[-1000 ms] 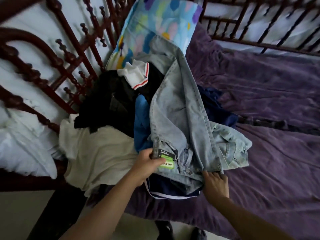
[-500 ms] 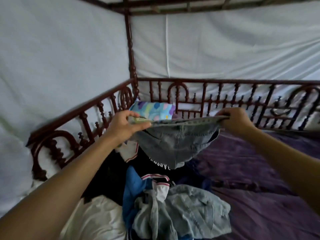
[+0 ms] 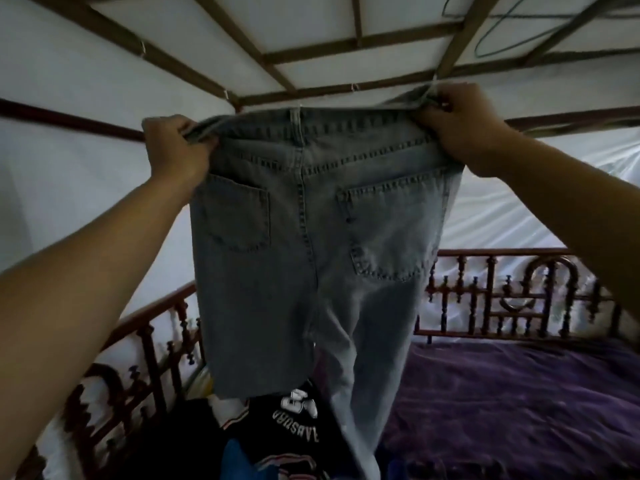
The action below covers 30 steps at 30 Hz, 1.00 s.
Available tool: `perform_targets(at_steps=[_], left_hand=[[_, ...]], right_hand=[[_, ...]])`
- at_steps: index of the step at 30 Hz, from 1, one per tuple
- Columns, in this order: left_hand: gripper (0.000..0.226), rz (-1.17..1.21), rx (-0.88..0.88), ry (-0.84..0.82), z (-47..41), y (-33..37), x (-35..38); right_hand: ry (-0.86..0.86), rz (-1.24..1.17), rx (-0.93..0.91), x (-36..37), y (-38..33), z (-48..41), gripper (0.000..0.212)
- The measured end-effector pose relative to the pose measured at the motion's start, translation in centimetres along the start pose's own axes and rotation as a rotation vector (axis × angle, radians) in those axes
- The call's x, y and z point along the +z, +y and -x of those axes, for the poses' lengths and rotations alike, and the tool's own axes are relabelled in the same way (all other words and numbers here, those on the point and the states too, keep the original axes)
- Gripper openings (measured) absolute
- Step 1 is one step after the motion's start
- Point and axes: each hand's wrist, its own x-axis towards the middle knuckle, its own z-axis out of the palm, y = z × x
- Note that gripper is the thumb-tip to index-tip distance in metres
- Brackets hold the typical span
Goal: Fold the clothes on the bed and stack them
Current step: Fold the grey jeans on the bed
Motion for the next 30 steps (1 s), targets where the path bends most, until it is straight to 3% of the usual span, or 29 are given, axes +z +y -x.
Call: perform_targets(at_steps=[4, 7, 10, 14, 17, 22, 27, 30], left_hand=[[0.009, 0.06, -0.038, -0.033, -3.7, 1.1, 1.9], [0.007, 0.027, -0.024, -0.132, -3.6, -0.6, 5.0], [0.012, 0.051, 0.0, -0.311, -1.4, -3.8, 8.9], [0.023, 0.097, -0.069, -0.551, 3.4, -7.1, 15.6], [0.03, 0.047, -0.007, -0.762, 8.9, -7.3, 22.0], [0.018, 0.045, 0.108, -1.054, 19.7, -3.3, 33.2], [0.026, 0.132, 0.148, -1.181, 30.4, 4.6, 41.9], [0.025, 0.2, 0.154, -1.194, 36.6, 9.5, 46.7]], right_hand=[[0.123, -0.032, 0.018, -1.6, -1.8, -1.3, 0.03], [0.029, -0.122, 0.128, -1.7, -1.2, 1.3, 0.019], [-0.062, -0.165, 0.273, -1.2, 1.9, 5.8, 0.021], [-0.141, -0.036, 0.443, -0.8, 8.8, 13.3, 0.013], [-0.241, 0.196, 0.537, -2.1, 13.9, 20.1, 0.024], [-0.21, 0.394, 0.765, -7.9, 19.5, 31.0, 0.032], [-0.031, 0.562, 0.966, -16.7, 22.9, 38.7, 0.027], [0.034, 0.638, 1.056, -22.1, 25.4, 42.6, 0.007]])
